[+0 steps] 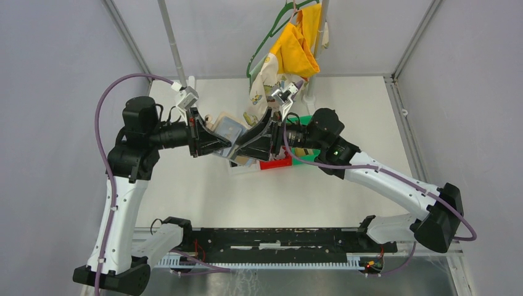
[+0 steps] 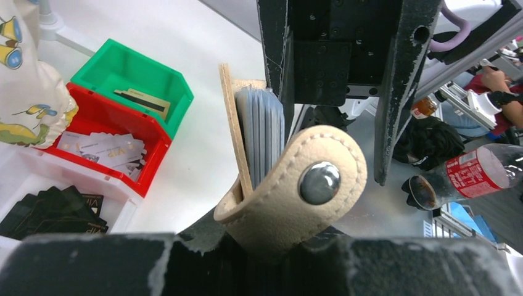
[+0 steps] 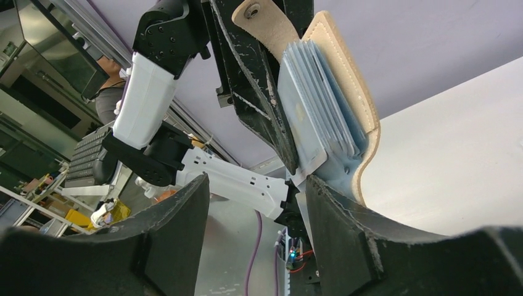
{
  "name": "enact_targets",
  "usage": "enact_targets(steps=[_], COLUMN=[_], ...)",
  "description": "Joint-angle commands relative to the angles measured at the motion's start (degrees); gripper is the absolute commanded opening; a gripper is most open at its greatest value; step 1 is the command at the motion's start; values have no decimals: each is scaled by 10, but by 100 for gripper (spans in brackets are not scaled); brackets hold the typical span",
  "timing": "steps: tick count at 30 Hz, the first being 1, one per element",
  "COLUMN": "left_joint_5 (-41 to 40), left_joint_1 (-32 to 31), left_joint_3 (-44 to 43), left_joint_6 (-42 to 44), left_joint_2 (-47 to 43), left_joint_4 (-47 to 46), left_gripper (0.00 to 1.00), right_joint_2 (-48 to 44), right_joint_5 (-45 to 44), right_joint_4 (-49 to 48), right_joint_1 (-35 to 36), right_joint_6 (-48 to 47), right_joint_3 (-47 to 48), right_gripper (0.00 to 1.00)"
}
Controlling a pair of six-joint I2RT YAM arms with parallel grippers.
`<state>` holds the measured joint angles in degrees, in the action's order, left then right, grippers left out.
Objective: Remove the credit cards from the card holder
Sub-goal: Remove the credit card from the card holder.
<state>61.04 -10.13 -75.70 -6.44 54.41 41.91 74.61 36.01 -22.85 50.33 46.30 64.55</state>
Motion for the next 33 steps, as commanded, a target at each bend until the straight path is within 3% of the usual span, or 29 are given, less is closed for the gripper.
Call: enact_targets(steps=[1,11,15,23,30,33], left_joint_5=[119,159,158,157,126,73], left_joint_1=[-3,-3,-4,-3,-3,-3], left_joint_3=[-27,-23,-20,-16,-25,-23], left_joint_6=[-40,-49,-40,-21,-36,-62], left_joint_2=[-7,-1,-2,-5,2,5], left_joint_4=[-39,-29,-22,1,2,-1], left_gripper=[5,18,25,23,29,15], right_joint_2=[-8,6,10,18,7,0], right_joint_5=[-25,-77,-113,-167,-212,-241], right_joint_4=[-25,-50,-33,-24,31,48], right_joint_1=[-4,-4,-3,-3,2,5], right_joint_6=[2,36,42,56,20,10], right_joint_3=[1,-4,-3,-3,8,9], right_gripper=[63,39,35,28,36,46])
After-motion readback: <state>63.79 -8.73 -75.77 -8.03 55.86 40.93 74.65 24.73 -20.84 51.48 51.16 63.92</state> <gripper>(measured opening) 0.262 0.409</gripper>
